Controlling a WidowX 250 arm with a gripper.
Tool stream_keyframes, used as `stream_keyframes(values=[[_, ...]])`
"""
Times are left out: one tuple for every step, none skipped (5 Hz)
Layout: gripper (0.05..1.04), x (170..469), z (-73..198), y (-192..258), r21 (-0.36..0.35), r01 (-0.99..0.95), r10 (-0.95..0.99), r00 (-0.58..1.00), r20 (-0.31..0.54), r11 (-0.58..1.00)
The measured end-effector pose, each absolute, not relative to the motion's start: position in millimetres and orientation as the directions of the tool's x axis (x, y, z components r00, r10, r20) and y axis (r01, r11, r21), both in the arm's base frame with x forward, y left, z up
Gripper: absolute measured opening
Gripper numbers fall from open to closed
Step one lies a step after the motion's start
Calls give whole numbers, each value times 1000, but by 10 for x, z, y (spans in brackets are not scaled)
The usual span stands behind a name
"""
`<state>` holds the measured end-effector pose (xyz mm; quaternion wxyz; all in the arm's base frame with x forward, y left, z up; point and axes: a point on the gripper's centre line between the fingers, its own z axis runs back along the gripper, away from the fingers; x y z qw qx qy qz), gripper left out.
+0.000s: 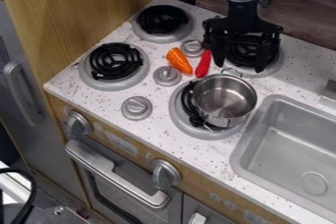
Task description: Move the silver pot to the left burner
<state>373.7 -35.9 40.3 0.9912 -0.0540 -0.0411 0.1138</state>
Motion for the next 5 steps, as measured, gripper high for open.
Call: stream_keyframes(values=[[1001,3675,236,-361,-103,-226,230,973,22,969],[1001,3557,104,-444,-98,-236,237,971,-2,967],[1001,3479,0,-583,-112,-233,235,972,6,966],[1001,3482,-159,-617,-111,-236,237,972,-1,966],[1001,3481,-283,-733,-105,-211,210,977,-27,972]])
